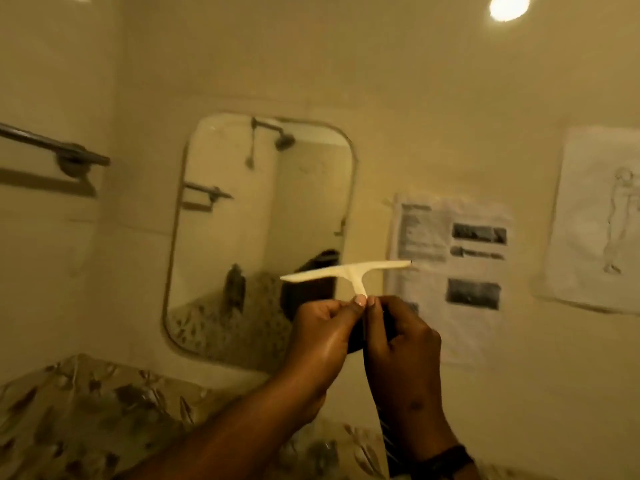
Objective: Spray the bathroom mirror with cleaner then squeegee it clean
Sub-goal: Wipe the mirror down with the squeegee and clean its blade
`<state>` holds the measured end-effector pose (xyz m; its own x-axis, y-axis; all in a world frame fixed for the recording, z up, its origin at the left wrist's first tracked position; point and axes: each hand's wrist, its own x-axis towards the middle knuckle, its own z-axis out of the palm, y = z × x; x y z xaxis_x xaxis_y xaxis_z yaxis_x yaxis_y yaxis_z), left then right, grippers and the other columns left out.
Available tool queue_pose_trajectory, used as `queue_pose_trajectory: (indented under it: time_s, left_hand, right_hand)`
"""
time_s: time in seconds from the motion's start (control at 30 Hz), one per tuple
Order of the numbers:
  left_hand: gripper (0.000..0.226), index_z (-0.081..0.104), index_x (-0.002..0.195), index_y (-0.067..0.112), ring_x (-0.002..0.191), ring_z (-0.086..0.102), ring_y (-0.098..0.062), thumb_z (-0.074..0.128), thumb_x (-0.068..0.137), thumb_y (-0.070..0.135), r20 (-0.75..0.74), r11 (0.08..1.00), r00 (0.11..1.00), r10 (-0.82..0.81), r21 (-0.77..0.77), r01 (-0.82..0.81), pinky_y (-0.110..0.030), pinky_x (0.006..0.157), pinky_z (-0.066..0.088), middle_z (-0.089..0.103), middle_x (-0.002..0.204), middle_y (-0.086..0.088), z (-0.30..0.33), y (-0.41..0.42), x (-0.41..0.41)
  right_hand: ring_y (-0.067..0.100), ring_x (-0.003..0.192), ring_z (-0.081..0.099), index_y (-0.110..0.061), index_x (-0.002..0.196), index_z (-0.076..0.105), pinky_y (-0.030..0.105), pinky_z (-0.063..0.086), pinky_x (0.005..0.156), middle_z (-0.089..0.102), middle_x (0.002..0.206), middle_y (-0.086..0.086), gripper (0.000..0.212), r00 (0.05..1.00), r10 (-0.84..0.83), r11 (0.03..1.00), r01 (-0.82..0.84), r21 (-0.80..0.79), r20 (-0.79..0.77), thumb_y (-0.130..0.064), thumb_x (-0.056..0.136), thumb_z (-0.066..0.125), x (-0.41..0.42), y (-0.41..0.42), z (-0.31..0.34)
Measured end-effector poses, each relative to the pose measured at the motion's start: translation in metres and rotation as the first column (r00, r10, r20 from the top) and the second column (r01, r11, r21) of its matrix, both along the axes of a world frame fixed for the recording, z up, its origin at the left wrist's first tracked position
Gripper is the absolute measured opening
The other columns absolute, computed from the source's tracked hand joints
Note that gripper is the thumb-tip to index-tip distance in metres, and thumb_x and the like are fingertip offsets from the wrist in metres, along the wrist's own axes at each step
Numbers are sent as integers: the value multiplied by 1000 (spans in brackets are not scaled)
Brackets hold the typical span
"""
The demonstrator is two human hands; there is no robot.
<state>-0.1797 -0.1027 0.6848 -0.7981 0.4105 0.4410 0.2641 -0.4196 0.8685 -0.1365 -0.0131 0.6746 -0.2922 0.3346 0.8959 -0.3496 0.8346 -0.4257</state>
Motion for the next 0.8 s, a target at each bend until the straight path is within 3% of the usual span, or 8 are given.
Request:
queue_pose_trajectory:
  time_s: [0.1, 0.17, 0.3, 0.37, 0.47, 0.6, 0.7, 0.8]
  left_hand:
    - [30, 77, 89, 10, 83, 74, -23, 61, 96, 35, -84, 997, 994, 65, -37, -69, -30, 71, 57, 76, 83, -9, 33, -47, -48]
    - [28, 77, 88, 13, 82, 74, -21, 63, 94, 36, -154, 993, 984, 87, -60, -97, -35, 77, 59, 76, 82, -5, 53, -78, -80]
    - [27, 77, 87, 11, 80, 74, -19, 66, 92, 35, -232, 990, 968, 95, -80, -116, -33, 78, 60, 77, 80, -3, 87, -123, -130]
    - [27, 77, 89, 7, 81, 74, -22, 64, 94, 30, -241, 994, 968, 70, -70, -89, -37, 79, 60, 76, 82, -7, 97, -136, -147]
    - [29, 74, 92, 1, 86, 72, -29, 59, 97, 25, -289, 991, 951, 105, -48, -124, -42, 82, 57, 74, 87, -15, 112, -147, -163]
    - [29, 72, 87, -2, 88, 70, -36, 56, 98, 20, -425, 983, 894, 142, -44, -178, -50, 84, 56, 71, 87, -22, 133, -165, -184]
    - [25, 73, 76, 9, 73, 72, -25, 60, 96, 18, -572, 975, 807, 150, -48, -215, -48, 75, 61, 73, 76, -9, 148, -183, -208]
    - [21, 73, 81, 8, 63, 72, -20, 63, 95, 20, -680, 961, 697, 226, 37, -275, -40, 63, 62, 73, 74, -5, 162, -195, -232]
  right_hand:
    - [6, 57, 61, -28, 87, 65, 23, 45, 46, 63, 62, -11, 19, 999, -51, 995, 52, 79, -15, -31, 96, 50, -42, -48, 31]
    - [5, 60, 62, -25, 99, 67, 19, 47, 51, 67, 71, -9, 18, 996, -85, 987, 86, 136, -7, -30, 96, 50, -71, -78, 46]
    - [13, 85, 68, -17, 133, 55, 21, 55, 71, 71, 102, 2, 41, 982, -188, 940, 178, 291, 7, -30, 94, 51, -113, -123, 70]
    - [12, 82, 65, -13, 143, 43, 13, 48, 67, 69, 102, 4, 50, 970, -245, 905, 224, 362, 12, -23, 95, 55, -129, -138, 80]
    - [8, 80, 57, -15, 149, 32, 10, 42, 65, 66, 107, 5, 58, 952, -301, 866, 251, 433, 51, -18, 97, 54, -146, -150, 95]
    - [10, 77, 54, -23, 150, 31, 13, 39, 63, 62, 103, 3, 59, 950, -303, 853, 238, 464, 70, -20, 96, 54, -166, -154, 122]
    - [6, 61, 46, -28, 149, 32, 17, 38, 51, 53, 89, -3, 63, 890, -455, 752, 362, 551, 36, -27, 92, 60, -182, -154, 144]
    - [4, 53, 39, -24, 149, 31, 17, 32, 46, 49, 83, -3, 61, 831, -556, 658, 441, 611, -2, -28, 94, 56, -195, -146, 166]
